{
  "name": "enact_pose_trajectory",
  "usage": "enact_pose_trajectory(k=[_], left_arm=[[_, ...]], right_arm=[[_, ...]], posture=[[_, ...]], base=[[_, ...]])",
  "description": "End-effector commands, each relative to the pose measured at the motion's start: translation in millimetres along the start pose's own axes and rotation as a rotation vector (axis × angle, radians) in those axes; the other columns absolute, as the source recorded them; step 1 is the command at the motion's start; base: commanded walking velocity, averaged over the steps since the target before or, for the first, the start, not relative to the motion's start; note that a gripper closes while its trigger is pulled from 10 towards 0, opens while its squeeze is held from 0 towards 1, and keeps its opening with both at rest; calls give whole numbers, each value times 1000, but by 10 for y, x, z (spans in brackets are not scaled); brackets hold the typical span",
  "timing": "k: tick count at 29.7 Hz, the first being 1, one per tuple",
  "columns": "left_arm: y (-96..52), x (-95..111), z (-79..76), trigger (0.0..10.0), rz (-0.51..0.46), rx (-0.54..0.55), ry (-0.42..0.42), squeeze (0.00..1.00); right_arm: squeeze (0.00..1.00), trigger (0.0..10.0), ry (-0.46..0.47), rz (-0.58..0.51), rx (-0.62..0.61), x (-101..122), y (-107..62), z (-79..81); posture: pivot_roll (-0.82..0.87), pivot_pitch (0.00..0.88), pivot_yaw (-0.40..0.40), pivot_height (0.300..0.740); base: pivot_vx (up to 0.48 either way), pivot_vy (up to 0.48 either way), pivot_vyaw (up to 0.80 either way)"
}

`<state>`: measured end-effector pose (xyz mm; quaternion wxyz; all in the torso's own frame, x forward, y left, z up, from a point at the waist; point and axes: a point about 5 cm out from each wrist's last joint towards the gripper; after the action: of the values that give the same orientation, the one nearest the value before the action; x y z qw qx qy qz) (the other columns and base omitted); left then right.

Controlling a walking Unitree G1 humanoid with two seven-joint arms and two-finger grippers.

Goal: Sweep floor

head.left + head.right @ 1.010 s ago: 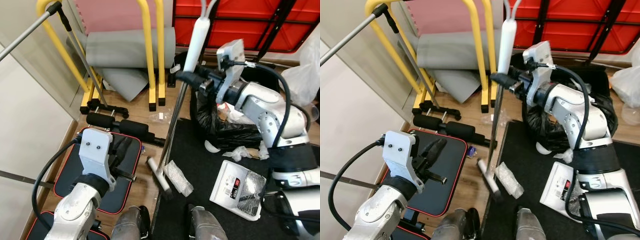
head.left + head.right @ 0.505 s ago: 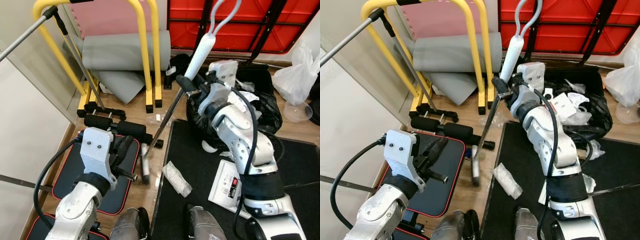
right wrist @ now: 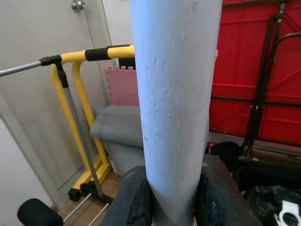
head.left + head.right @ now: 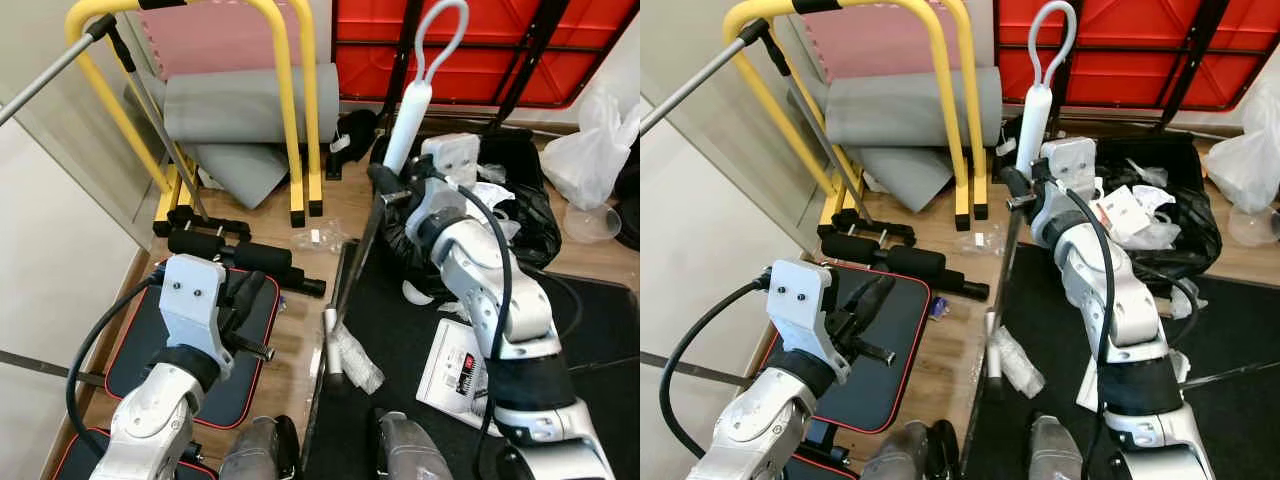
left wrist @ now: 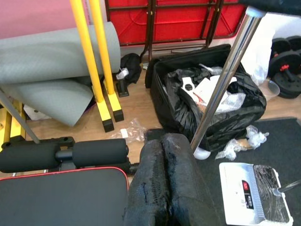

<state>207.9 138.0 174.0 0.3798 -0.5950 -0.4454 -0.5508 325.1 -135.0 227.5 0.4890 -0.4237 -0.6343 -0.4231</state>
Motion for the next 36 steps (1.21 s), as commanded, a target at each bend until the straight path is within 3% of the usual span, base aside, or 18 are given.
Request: enact_pose_trajectory(k=[1, 9, 13, 22, 29, 36], left_arm=[[-13, -40, -18, 10000, 23, -25, -11, 0], [-18, -39, -32, 10000, 25, -32, -14, 0], [-12, -34, -31, 10000, 23, -32, -15, 0], [-9, -28, -26, 10000, 20, -30, -16, 0], [-10, -25, -27, 10000, 19, -32, -13, 0], [-16, -17, -27, 10000, 18, -35, -8, 0]], right_arm=[[0, 10000, -8, -36, 23, 59, -37, 58], [0, 10000, -64, -25, 71, 8, -89, 102], [0, 10000, -115, -64, 158, 54, -112, 144], [0, 10000, -48, -138, 341, 217, -180, 264], [0, 10000, -2, -42, 379, 44, -232, 369], [0, 10000, -19, 52, 362, -114, -275, 331]], posture=[[-40, 246, 25, 740], [-41, 249, 24, 740], [-42, 253, 23, 740], [-45, 254, 23, 740], [-43, 255, 19, 740], [-47, 258, 20, 740]], base=[[0, 0, -800], [0, 0, -800], [0, 0, 0], [0, 0, 0], [0, 0, 0], [0, 0, 0]])
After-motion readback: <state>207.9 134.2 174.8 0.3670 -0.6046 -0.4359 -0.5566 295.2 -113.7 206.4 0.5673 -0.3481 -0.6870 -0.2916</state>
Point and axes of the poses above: a point about 5 cm out from each wrist's last joint towards the gripper, its own y axis pointing out of the wrist towards the gripper, its own x axis along the axis of the wrist's last joint, z = x × y, and after that the axes turned 9 degrees about -y, right-handed
